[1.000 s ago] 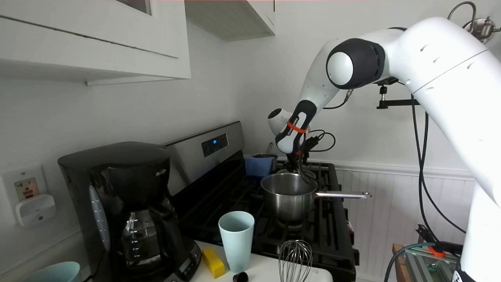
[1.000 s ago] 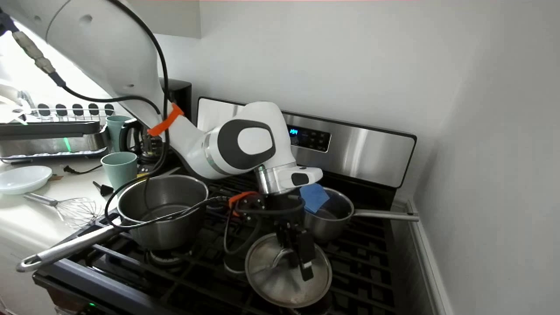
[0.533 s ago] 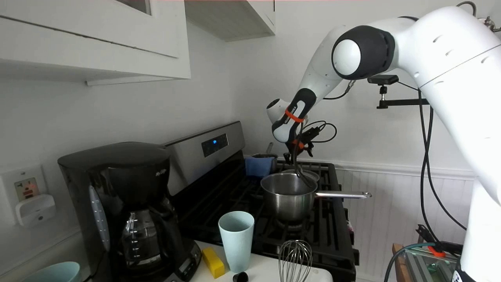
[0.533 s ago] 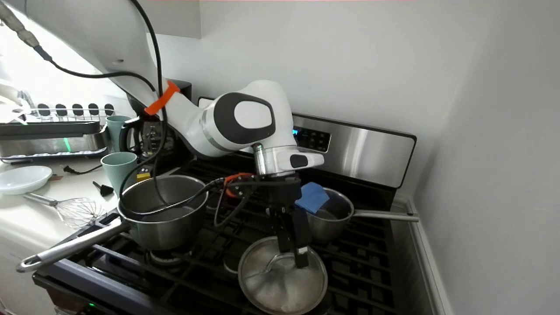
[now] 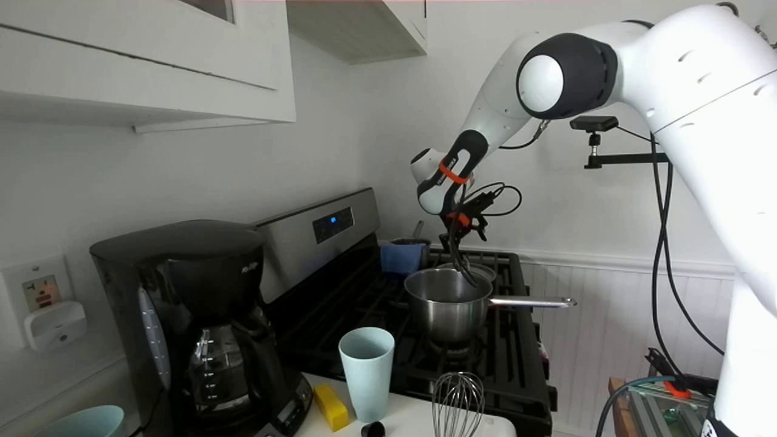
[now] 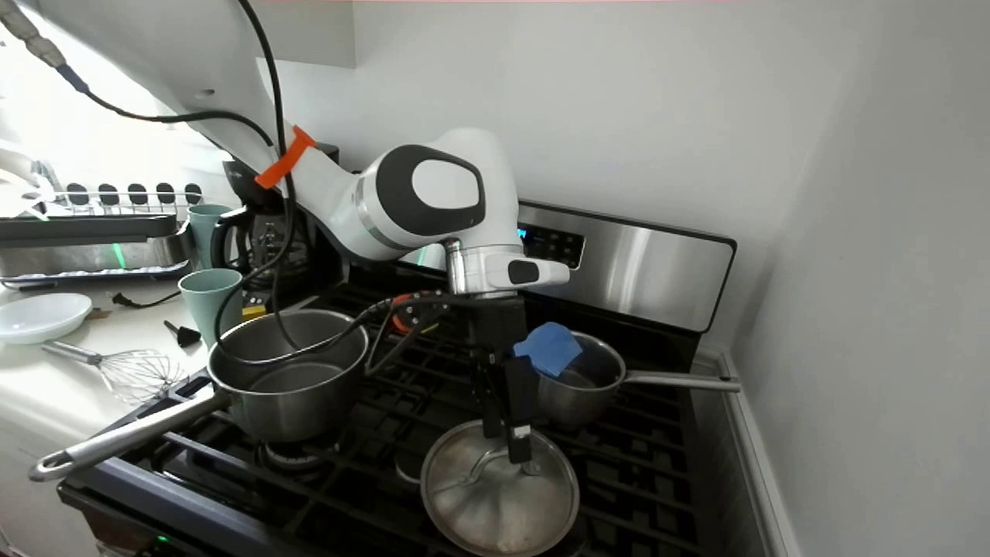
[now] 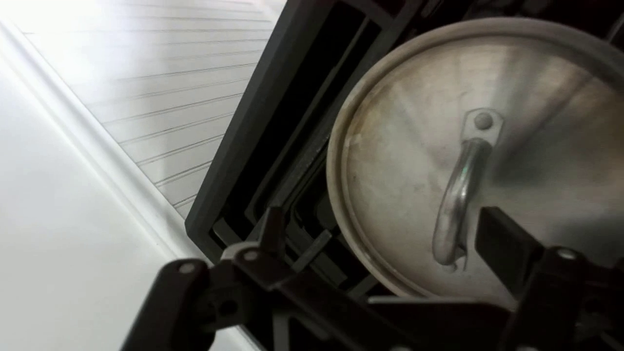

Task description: Remove the lid from the pot, then move the left pot backwards and pour the contents from the blue cup into the left pot

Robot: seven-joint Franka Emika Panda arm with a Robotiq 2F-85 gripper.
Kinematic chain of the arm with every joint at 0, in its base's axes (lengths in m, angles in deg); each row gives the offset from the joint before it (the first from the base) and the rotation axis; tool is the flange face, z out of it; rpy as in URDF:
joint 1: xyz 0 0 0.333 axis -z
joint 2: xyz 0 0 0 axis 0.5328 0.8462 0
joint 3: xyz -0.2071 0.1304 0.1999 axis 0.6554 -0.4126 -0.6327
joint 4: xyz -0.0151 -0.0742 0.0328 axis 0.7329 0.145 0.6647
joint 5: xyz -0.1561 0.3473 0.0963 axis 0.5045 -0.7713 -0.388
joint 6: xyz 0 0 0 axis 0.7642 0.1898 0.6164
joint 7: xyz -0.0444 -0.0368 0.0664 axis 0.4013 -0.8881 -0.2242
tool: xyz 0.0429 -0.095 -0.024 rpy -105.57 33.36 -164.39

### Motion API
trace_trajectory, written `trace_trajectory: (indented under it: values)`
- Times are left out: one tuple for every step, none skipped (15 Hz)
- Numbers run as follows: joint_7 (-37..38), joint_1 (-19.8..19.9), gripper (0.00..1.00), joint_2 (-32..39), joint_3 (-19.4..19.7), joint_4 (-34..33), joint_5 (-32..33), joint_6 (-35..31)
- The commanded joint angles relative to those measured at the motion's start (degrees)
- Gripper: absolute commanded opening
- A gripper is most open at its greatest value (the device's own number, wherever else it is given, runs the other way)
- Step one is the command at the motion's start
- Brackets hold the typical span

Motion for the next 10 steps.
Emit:
trace_trajectory:
  values:
    - [-3.5,0.55,1.0,-6.81,-3.36,3.55,-7.05,5.44]
    - [-4.46,0.49,1.0,-8.6,-4.14,4.5,-8.89,7.1]
    - [-5.61,0.52,1.0,-10.35,-4.94,5.29,-10.81,8.97]
    - [-6.35,0.39,1.0,-12.34,-5.65,6.08,-12.72,11.47]
    - [-7.57,0.46,1.0,-14.08,-6.39,6.53,-14.63,13.76]
    - [-8.22,0.38,1.0,-15.81,-7.04,7.13,-16.54,16.45]
    - [-8.91,0.38,1.0,-17.29,-7.69,7.39,-18.64,18.9]
    - [-9.87,0.13,1.0,-18.72,-8.3,7.9,-20.06,21.73]
    - [-10.29,-0.24,1.0,-19.81,-8.83,8.54,-21.05,23.98]
    - [-11.0,-0.43,1.0,-20.53,-9.38,8.78,-22.03,26.06]
